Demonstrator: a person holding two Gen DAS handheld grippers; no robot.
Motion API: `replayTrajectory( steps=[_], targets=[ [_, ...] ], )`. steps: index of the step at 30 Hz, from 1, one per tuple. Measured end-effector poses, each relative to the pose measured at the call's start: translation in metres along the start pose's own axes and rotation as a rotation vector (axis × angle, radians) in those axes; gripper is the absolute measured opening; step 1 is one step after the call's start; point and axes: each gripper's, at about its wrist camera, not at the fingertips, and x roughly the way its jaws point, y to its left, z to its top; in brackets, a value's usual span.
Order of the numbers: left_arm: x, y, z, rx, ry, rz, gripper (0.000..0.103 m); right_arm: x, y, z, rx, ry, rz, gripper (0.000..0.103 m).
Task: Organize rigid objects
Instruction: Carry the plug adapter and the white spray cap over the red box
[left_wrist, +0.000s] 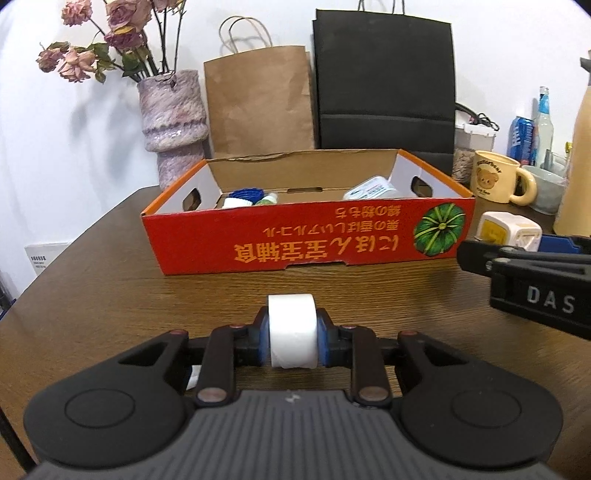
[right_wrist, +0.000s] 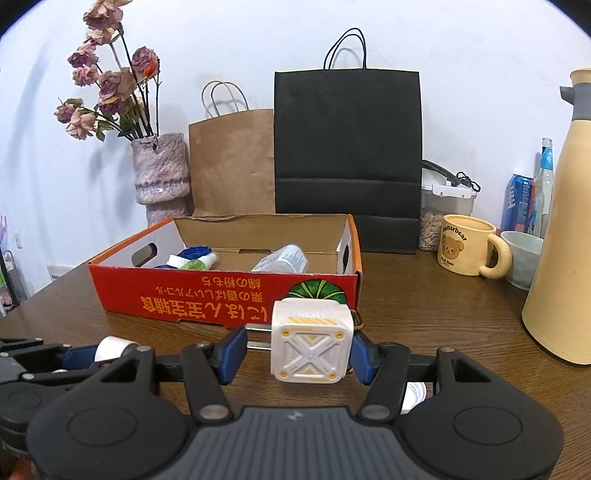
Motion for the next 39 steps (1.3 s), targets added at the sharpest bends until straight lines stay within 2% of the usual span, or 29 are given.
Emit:
replayTrajectory(
  steps=[10, 19, 39],
  targets=[
    [-0.013, -0.015, 0.001, 0.023, -0.033, -0.049, 0.026, -0.005, -0.008, 0.003, 0.018, -0.021, -0.017, 0.057],
    [-0.021, -0.012, 0.01, 0.01, -0.059, -0.044, 0.026, -0.008, -0.009, 0.005, 0.025, -0.037, -0.014, 0.057],
    [-0.025, 0.013, 0.062, -0.05, -0.163, -0.015, 0.026, -0.014, 0.011, 0.039, -0.021, -0.135, -0.006, 0.057]
  ],
)
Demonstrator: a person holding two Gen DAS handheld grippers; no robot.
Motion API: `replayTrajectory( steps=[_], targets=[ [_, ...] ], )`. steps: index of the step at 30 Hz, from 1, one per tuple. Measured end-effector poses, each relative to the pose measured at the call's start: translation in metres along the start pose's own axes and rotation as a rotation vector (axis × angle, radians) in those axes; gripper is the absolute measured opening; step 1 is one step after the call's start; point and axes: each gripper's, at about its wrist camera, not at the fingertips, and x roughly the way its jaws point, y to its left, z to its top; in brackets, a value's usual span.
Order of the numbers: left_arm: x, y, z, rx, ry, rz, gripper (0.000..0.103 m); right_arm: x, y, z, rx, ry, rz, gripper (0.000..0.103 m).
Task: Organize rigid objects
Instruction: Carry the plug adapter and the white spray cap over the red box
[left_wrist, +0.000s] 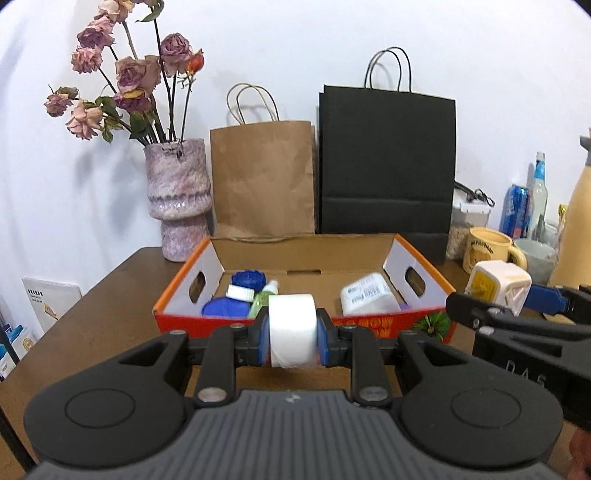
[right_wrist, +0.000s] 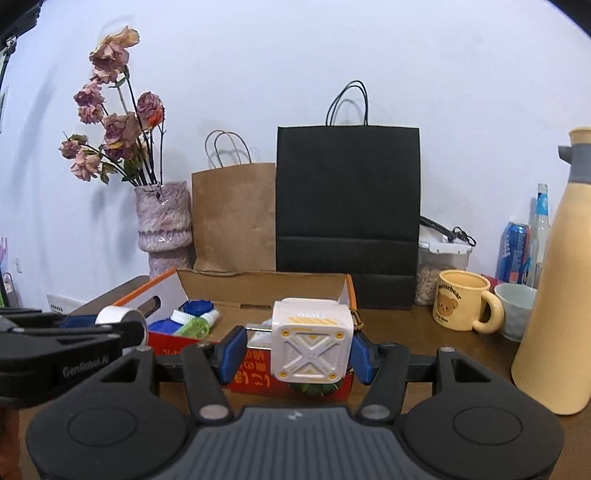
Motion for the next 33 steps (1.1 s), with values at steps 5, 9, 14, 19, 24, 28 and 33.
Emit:
replayTrajectory(
  steps=[5, 9, 14, 19, 24, 28, 33],
  targets=[
    [0.007, 0.01, 0.011, -0.026, -0.015, 0.003, 0.026, 0.011, 0.009, 0.007, 0.007, -0.014, 0.001, 0.057],
    [0.012, 0.018, 0.02, -0.044, -0.032, 0.009, 0.026, 0.023, 0.016, 0.011, 0.004, -0.016, 0.004, 0.057],
    [0.021, 0.026, 0.029, -0.063, -0.051, 0.013, 0.026, 0.037, 0.024, 0.017, 0.0, -0.023, 0.003, 0.057],
    [0.035, 0.031, 0.034, -0.073, -0.045, 0.019, 0.026, 0.05, 0.029, 0.022, -0.001, -0.025, 0.0, 0.057],
    [0.049, 0.037, 0.04, -0.081, -0.044, 0.029, 0.026, 0.069, 0.033, 0.028, -0.002, -0.02, 0.001, 0.057],
    [0.06, 0.043, 0.044, -0.091, -0.044, 0.037, 0.026, 0.081, 0.037, 0.03, -0.002, -0.015, 0.002, 0.057],
    [0.074, 0.048, 0.049, -0.101, -0.05, 0.042, 0.026, 0.098, 0.04, 0.032, 0.001, -0.01, 0.001, 0.057]
  ],
)
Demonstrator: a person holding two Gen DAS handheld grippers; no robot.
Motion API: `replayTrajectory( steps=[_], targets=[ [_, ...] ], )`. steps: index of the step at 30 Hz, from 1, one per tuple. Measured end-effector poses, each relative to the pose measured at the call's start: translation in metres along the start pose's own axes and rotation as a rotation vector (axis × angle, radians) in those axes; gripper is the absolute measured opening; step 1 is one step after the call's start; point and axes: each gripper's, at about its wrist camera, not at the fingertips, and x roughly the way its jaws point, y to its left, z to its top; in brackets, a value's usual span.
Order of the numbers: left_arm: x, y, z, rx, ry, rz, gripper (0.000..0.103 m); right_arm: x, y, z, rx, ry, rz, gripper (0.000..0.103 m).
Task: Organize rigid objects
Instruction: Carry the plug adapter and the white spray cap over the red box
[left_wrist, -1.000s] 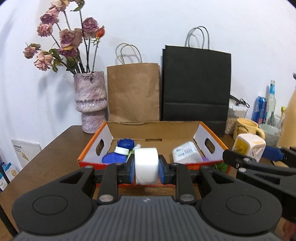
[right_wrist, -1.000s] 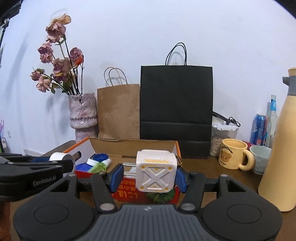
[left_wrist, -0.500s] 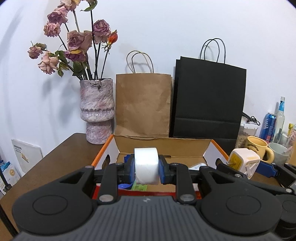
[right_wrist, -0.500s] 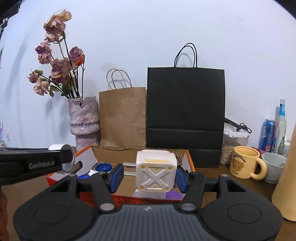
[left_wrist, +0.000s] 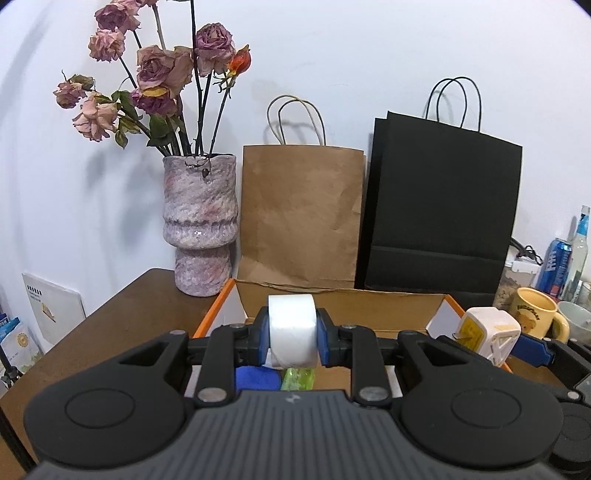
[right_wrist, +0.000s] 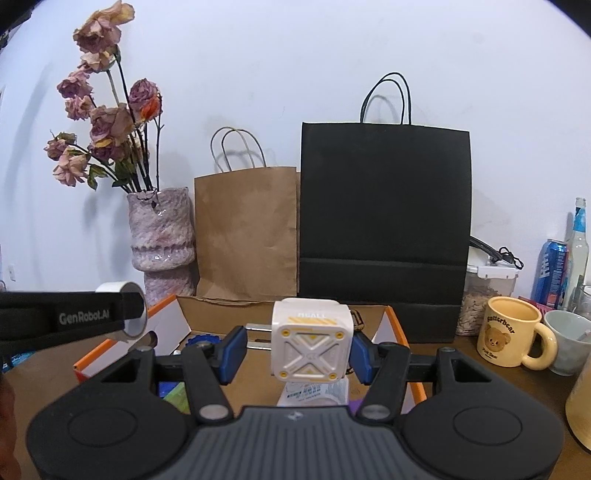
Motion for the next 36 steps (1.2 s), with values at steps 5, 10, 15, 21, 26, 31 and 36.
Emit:
replayTrajectory(
  steps=[5, 10, 15, 21, 26, 31, 36],
  targets=[
    [0.015, 0.002, 0.004, 0.001, 0.003, 0.009, 0.026, 0.018, 0.003, 0.002, 0.0, 0.008, -0.001, 0.057],
    [0.03, 0.006, 0.008, 0.0, 0.007, 0.021, 0.026, 0.035, 0.006, 0.003, -0.008, 0.021, 0.002, 0.057],
    [0.045, 0.008, 0.011, 0.004, 0.014, 0.041, 0.026, 0.051, 0.009, 0.003, -0.02, 0.035, 0.001, 0.057],
    [0.061, 0.011, 0.012, 0.016, 0.023, 0.055, 0.026, 0.066, 0.011, 0.002, -0.032, 0.051, 0.005, 0.057],
    [0.074, 0.013, 0.011, 0.027, 0.041, 0.066, 0.026, 0.075, 0.012, 0.001, -0.038, 0.064, 0.005, 0.057],
    [0.082, 0.016, 0.008, 0.028, 0.062, 0.072, 0.026, 0.079, 0.009, -0.002, -0.036, 0.081, 0.005, 0.057],
    [0.086, 0.016, 0.006, 0.031, 0.088, 0.075, 0.027, 0.082, 0.008, -0.004, -0.043, 0.113, 0.006, 0.058]
  ],
)
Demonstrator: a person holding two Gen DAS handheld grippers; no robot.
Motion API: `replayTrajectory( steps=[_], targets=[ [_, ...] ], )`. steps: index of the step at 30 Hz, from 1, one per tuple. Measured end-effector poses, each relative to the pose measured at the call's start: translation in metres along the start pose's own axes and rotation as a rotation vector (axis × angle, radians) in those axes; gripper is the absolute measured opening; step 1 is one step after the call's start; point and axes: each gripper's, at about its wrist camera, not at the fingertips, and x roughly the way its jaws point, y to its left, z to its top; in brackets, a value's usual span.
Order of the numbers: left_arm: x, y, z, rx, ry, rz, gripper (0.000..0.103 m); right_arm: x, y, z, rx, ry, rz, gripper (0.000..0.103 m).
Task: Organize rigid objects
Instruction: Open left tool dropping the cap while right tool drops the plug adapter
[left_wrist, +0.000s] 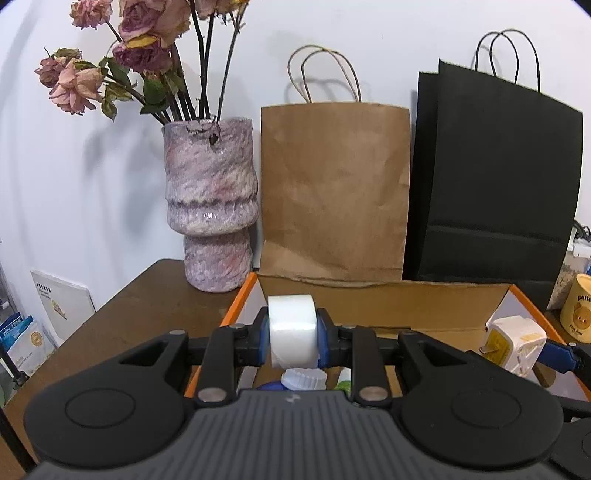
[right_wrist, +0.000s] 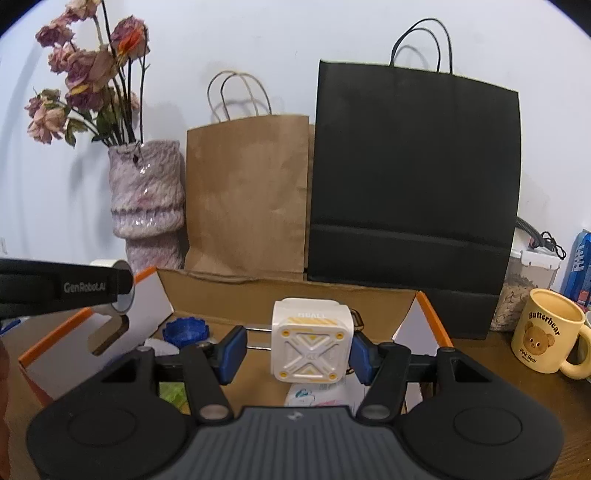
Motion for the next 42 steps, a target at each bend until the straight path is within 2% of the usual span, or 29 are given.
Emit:
replayTrajectory(
  steps=[2, 3, 4, 5, 6, 7, 10, 26, 42],
  targets=[
    [0.001, 0.0, -0.001, 0.003, 0.007, 0.003, 0.039, 0.001, -0.003, -0.001, 0.01, 0.015, 0.0, 0.057],
    [0.0, 0.0, -0.001, 0.0, 0.005, 0.004, 0.054, 0.0, -0.005, -0.001, 0.02, 0.01, -0.002, 0.062],
    [0.0, 0.002, -0.001, -0.005, 0.0, 0.006, 0.073, -0.001, -0.007, -0.001, 0.026, 0.006, -0.014, 0.07],
    [-0.001, 0.003, 0.0, -0.01, -0.005, 0.007, 0.083, -0.002, -0.009, 0.0, 0.03, -0.004, -0.029, 0.09],
    [-0.003, 0.003, 0.0, -0.014, -0.017, 0.007, 0.096, -0.005, -0.01, 0.001, 0.031, -0.019, -0.042, 0.103],
    [-0.004, 0.004, 0.001, -0.016, -0.027, 0.009, 0.103, -0.007, -0.011, 0.001, 0.029, -0.037, -0.054, 0.103],
    [-0.007, 0.003, 0.002, -0.012, -0.04, 0.012, 0.103, -0.008, -0.014, 0.003, 0.03, -0.041, -0.081, 0.103],
    [-0.011, -0.003, 0.002, 0.008, -0.042, 0.015, 0.103, -0.01, -0.011, 0.003, 0.009, -0.03, -0.075, 0.103],
    [-0.033, 0.001, 0.002, -0.002, -0.049, -0.017, 0.103, -0.036, -0.012, 0.006, 0.005, -0.064, -0.057, 0.103]
  ],
)
